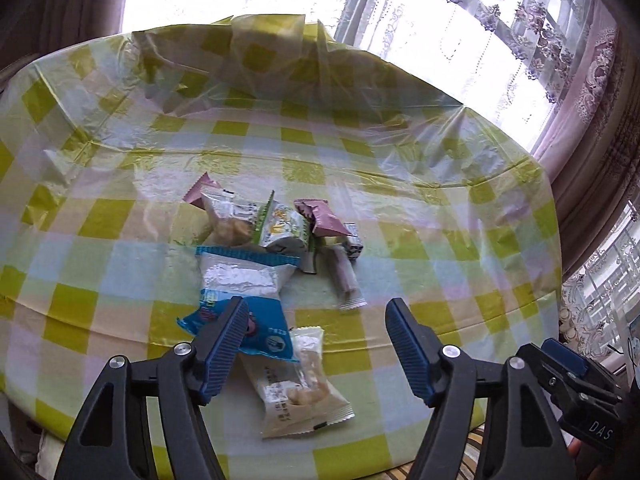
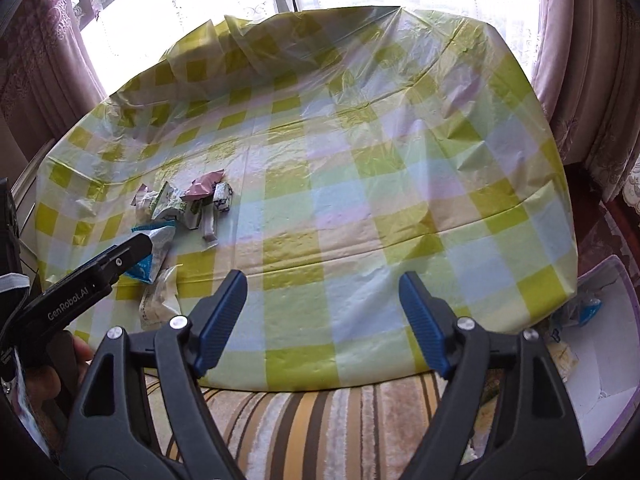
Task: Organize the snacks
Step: 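Return both grippers to the pile and grasp the blue pig-print bag with the left, then grasp the clear cookie packet with the right gripper while left lifts the blue bag, then carry both packets into the white box and open both grippers, then move both open grippers back to the snack pile on the table, then grasp the clear bun packet with the left gripper while right reaches the stick packet, then grasp the clear stick packet with the right gripper while left carries the bun toward the box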
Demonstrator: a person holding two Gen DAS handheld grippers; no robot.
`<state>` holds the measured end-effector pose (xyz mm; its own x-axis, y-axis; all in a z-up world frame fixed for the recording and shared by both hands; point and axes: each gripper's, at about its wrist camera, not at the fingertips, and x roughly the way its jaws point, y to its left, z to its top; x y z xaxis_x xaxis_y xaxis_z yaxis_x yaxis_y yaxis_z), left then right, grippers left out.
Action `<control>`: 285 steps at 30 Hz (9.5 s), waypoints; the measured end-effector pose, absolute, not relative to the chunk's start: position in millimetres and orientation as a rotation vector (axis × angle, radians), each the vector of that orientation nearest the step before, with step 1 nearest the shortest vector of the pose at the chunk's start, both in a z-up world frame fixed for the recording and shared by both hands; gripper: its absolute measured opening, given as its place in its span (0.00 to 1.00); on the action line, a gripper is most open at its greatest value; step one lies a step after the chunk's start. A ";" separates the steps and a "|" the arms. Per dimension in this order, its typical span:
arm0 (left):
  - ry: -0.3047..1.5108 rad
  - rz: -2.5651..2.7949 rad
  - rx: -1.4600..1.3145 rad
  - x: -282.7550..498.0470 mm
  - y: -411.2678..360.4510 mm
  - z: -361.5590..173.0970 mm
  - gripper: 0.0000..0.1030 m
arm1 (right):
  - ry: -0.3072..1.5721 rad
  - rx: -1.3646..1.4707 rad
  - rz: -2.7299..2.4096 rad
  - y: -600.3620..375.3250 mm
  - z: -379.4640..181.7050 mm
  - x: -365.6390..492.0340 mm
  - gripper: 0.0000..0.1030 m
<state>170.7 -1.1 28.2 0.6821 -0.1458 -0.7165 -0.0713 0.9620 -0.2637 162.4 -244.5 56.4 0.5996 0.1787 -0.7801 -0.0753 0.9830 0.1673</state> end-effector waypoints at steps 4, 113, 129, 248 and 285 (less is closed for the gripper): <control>0.854 0.027 -0.272 179.7 20.0 20.5 0.74 | 0.933 0.102 0.197 -214.7 51.2 165.2 0.79; 0.924 -0.510 0.083 156.1 -232.4 30.4 0.53 | 0.945 0.191 -0.065 -411.4 38.5 137.8 0.45; 0.950 -0.758 0.239 135.5 -346.8 23.8 0.53 | 0.926 0.301 -0.314 -533.8 31.1 109.2 0.45; 0.846 -0.142 -0.521 249.9 75.7 -21.6 0.43 | 1.012 -0.007 0.248 -112.4 -12.0 273.4 0.54; 0.728 -0.265 -0.470 204.7 19.8 26.4 0.42 | 0.902 0.015 0.186 -168.8 31.7 225.0 0.17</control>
